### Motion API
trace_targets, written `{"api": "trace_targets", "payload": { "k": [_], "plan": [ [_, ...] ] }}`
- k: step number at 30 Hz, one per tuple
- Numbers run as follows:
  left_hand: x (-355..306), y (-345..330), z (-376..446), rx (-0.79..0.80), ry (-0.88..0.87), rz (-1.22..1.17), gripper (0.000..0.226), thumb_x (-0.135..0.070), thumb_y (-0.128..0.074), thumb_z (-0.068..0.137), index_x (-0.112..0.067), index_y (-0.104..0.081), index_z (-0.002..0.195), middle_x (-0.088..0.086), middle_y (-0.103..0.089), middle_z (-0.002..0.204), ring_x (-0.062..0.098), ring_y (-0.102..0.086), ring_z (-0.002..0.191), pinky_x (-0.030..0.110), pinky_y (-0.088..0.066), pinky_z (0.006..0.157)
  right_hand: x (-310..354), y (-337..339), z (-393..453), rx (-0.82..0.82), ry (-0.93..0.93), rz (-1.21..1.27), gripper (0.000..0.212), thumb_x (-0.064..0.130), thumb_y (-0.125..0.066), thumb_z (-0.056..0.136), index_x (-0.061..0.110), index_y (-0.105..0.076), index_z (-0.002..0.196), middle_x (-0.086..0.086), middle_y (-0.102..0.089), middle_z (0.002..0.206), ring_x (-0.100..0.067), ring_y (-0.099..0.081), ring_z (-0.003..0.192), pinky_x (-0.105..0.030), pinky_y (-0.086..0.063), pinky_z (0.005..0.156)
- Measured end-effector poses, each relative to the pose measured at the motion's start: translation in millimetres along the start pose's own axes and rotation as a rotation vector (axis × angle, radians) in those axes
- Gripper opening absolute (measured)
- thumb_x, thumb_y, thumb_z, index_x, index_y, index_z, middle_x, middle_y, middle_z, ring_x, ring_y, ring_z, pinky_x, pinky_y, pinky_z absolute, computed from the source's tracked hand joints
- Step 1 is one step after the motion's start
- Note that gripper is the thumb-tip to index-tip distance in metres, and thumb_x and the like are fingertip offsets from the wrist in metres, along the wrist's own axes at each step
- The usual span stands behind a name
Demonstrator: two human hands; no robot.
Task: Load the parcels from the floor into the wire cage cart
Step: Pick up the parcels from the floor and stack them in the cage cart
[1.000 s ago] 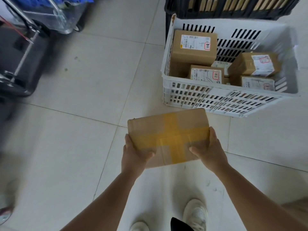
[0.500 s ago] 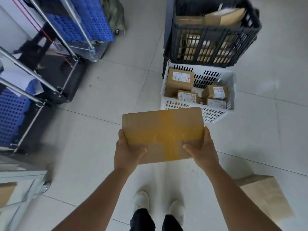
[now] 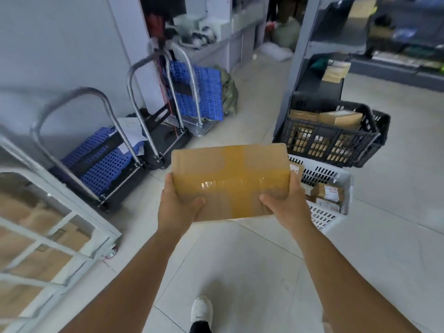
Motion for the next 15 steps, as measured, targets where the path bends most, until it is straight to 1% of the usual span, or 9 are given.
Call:
{"api": "trace_targets", "payload": {
  "k": [3, 5, 7, 9, 12, 15],
  "plan": [
    [-23, 57, -25, -0.097, -0.027, -0.018, 0.102, -0.021, -0.079, 0.076, -0.032, -0.011, 0.152, -0.013, -0.041, 0.126, 0.014, -0.048, 0.106, 0.037, -0.050, 0.089, 53, -6, -23, 0.044, 0.080, -0.002, 0.099, 0.049, -0.078, 0.063, 0.039, -0.023, 0.145, 0.002, -0.052, 0.136, -0.025, -0.055, 0.119, -0.054, -0.047, 0.097],
    [-33, 97, -39, -0.163, -0.036, -0.021, 0.104, -0.026, -0.079, 0.075, -0.033, -0.010, 0.152, -0.010, -0.041, 0.134, 0.016, -0.049, 0.113, 0.039, -0.048, 0.094, 89, -14, -38, 0.068, 0.139, -0.011, 0.103, 0.060, -0.072, 0.055, 0.039, -0.023, 0.144, 0.002, -0.053, 0.133, -0.027, -0.056, 0.116, -0.054, -0.049, 0.095],
    [-41, 136, -53, -0.227, -0.039, -0.015, 0.105, -0.030, -0.080, 0.074, -0.036, -0.010, 0.151, -0.008, -0.043, 0.138, 0.019, -0.051, 0.117, 0.043, -0.049, 0.095, 122, -26, -52, 0.097, 0.194, -0.022, 0.101, 0.068, -0.065, 0.050, 0.040, -0.026, 0.139, 0.002, -0.054, 0.128, -0.029, -0.057, 0.112, -0.055, -0.049, 0.092],
    [-49, 177, -68, -0.294, -0.055, -0.038, 0.103, -0.029, -0.081, 0.073, -0.036, -0.012, 0.150, -0.010, -0.045, 0.134, 0.017, -0.052, 0.113, 0.041, -0.050, 0.093, 156, -41, -68, 0.131, 0.242, -0.019, 0.100, 0.069, -0.063, 0.049, 0.041, -0.026, 0.137, 0.002, -0.053, 0.126, -0.032, -0.055, 0.111, -0.055, -0.049, 0.092],
    [-58, 238, -92, -0.400, -0.077, -0.055, 0.100, -0.026, -0.080, 0.076, -0.034, -0.014, 0.151, -0.015, -0.043, 0.123, 0.012, -0.049, 0.104, 0.031, -0.047, 0.087, 209, -66, -98, 0.172, 0.336, -0.012, 0.103, 0.069, -0.062, 0.050, 0.041, -0.024, 0.142, 0.001, -0.050, 0.129, -0.031, -0.054, 0.113, -0.054, -0.048, 0.094],
    [-59, 298, -114, -0.495, -0.083, -0.050, 0.101, -0.028, -0.080, 0.076, -0.034, -0.012, 0.151, -0.016, -0.040, 0.122, 0.012, -0.049, 0.106, 0.034, -0.048, 0.090, 260, -98, -130, 0.220, 0.439, 0.013, 0.105, 0.069, -0.061, 0.051, 0.038, -0.023, 0.144, 0.002, -0.052, 0.133, -0.026, -0.056, 0.115, -0.053, -0.045, 0.098]
  ]
}}
Point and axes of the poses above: each hand's wrist, its own z-axis towards the middle knuckle, its own y-axis out of the back of the hand, x = y × z, the point moved 8 cm from there along z, towards the middle knuckle
